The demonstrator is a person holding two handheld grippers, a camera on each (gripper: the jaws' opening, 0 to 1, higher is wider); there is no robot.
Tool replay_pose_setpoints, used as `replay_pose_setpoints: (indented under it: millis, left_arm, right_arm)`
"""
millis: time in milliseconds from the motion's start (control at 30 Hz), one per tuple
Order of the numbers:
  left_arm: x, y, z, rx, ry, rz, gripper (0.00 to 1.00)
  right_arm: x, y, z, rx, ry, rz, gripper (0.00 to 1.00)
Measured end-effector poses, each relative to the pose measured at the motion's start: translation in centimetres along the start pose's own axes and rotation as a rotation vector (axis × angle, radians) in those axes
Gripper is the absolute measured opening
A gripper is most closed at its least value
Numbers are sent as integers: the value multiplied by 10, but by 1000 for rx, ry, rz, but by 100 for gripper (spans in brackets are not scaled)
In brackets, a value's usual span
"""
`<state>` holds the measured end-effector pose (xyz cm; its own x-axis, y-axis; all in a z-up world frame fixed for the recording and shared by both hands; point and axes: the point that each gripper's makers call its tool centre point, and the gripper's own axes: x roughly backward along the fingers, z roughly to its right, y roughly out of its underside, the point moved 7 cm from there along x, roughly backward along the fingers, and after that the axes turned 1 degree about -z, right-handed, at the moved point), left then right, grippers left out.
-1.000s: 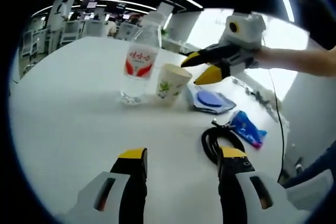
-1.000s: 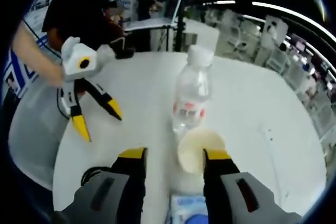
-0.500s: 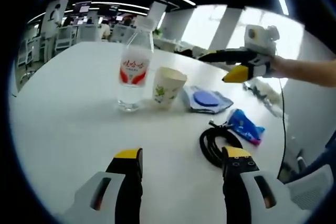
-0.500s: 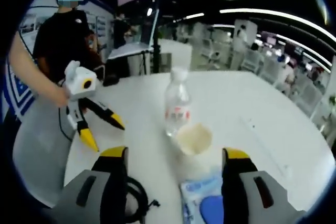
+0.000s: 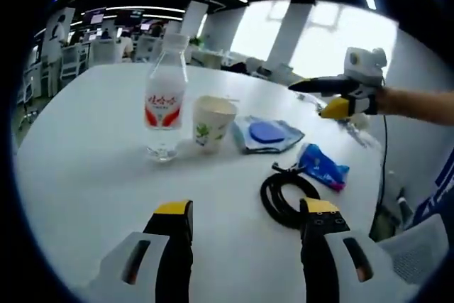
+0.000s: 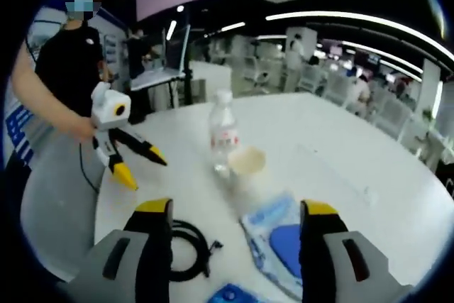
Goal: Arrange the tabletop items into an orderly group along one side of the table until the central work area is clear of visible clutter.
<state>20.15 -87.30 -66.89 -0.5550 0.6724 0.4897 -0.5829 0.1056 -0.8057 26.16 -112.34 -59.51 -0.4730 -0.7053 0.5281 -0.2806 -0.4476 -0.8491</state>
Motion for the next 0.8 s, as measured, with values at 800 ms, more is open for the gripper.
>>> replay_pose_setpoints:
  millis: [800]
  left_arm:
    - [-16,-12,10,-93,76,-46,57]
  right_arm:
    - [85,62,-13,-204,247,17,70]
